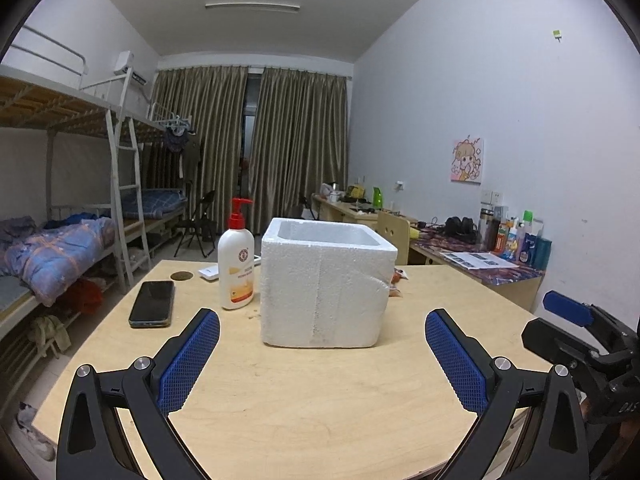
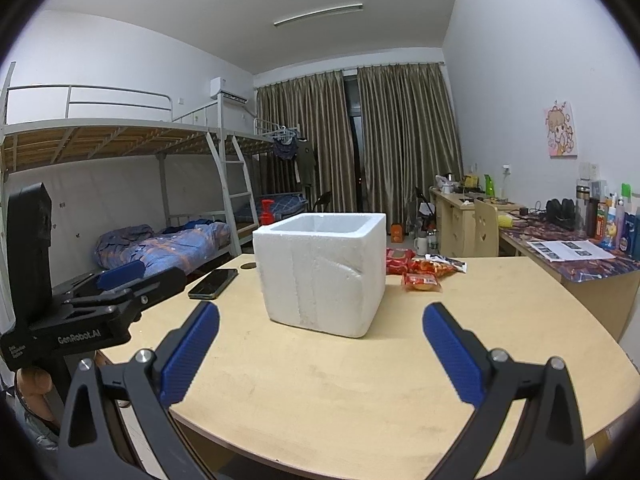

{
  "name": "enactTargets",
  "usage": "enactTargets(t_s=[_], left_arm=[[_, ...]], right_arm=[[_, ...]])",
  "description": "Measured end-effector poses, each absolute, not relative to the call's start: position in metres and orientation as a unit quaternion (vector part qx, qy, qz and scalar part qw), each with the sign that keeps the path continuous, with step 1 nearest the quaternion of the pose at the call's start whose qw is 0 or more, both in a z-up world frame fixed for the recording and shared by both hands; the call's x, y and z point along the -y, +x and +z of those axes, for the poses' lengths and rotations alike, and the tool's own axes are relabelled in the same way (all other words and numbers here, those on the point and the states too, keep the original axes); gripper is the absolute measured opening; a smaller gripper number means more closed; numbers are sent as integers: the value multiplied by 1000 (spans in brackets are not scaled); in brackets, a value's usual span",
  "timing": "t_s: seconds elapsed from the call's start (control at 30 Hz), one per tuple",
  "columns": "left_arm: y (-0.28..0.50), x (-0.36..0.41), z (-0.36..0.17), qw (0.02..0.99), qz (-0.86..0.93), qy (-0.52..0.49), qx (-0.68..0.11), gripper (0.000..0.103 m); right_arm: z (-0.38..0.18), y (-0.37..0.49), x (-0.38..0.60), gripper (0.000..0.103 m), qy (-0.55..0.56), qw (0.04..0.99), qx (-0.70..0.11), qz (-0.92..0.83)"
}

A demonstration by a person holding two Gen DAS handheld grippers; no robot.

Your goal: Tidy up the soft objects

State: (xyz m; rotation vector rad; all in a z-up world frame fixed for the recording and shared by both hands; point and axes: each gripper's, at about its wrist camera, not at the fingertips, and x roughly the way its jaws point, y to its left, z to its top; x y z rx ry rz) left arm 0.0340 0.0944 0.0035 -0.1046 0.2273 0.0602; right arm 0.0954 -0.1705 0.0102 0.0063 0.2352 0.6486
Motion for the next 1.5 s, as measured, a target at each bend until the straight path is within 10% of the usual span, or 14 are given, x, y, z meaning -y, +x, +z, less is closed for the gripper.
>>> enactTargets(t_s=[1.5], left_arm=[[28, -84, 0, 992, 36, -31, -113, 103]], right_arm=[[6, 95, 171, 103, 1, 939, -121, 321]])
